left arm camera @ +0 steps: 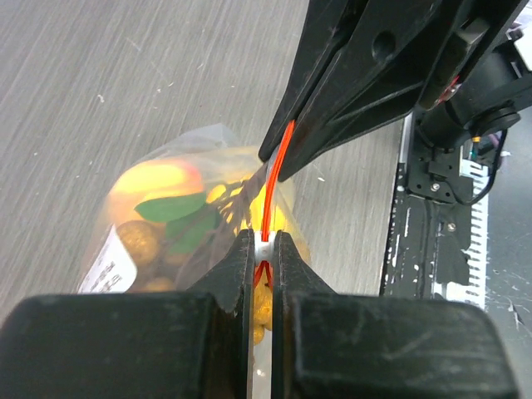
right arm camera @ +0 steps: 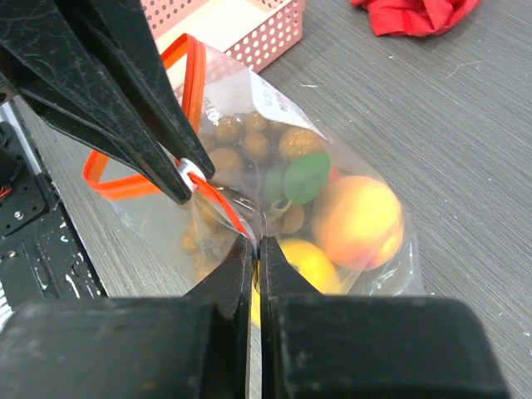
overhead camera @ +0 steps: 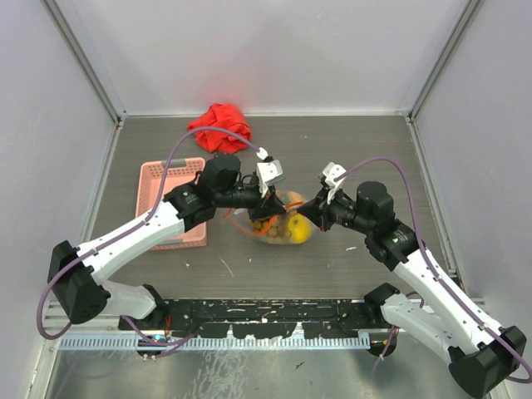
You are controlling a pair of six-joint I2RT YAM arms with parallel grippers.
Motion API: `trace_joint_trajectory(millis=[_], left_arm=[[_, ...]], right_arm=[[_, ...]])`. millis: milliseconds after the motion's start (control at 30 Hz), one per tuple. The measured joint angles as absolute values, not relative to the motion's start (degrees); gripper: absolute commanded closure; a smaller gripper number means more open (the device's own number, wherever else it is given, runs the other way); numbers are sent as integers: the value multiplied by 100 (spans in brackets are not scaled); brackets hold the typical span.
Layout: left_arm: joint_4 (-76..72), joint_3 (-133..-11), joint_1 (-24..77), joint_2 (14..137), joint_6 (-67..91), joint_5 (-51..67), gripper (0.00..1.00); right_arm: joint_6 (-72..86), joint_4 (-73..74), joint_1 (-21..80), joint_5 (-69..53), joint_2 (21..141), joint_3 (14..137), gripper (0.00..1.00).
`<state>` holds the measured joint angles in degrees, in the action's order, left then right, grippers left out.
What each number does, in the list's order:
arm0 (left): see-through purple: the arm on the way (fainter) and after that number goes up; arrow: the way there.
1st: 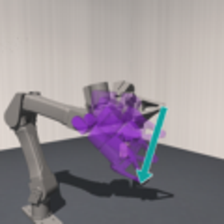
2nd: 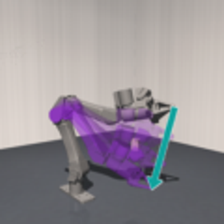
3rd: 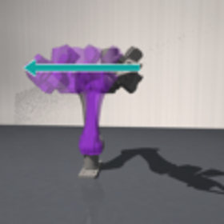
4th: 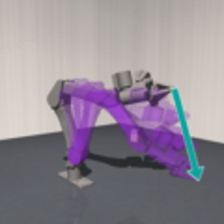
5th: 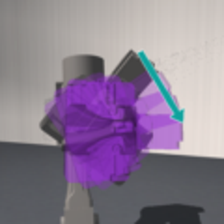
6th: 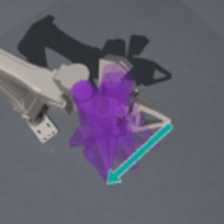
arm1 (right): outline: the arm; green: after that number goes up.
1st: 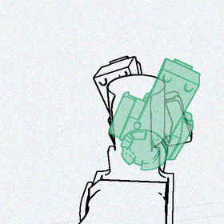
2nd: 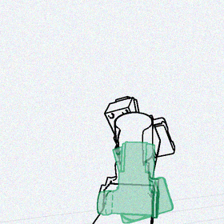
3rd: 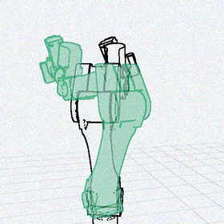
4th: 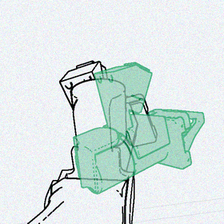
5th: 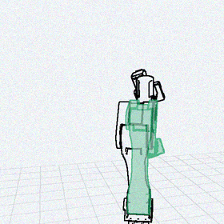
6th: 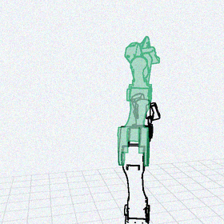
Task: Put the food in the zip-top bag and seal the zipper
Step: Zip the zipper food storage bag at the center of the board.
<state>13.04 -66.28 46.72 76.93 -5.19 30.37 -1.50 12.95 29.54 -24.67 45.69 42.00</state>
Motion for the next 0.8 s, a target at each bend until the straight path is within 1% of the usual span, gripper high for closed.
trace_joint_trajectory(millis=[333,800], left_arm=[[1474,-6628,4644,7496,-589,2622,100],[2069,-6663,4606,7452,-21,2187,100]], right_arm=[[252,1330,2718,-2231,4536,4311,99],[834,1708,2460,-1546,4543,4480,99]])
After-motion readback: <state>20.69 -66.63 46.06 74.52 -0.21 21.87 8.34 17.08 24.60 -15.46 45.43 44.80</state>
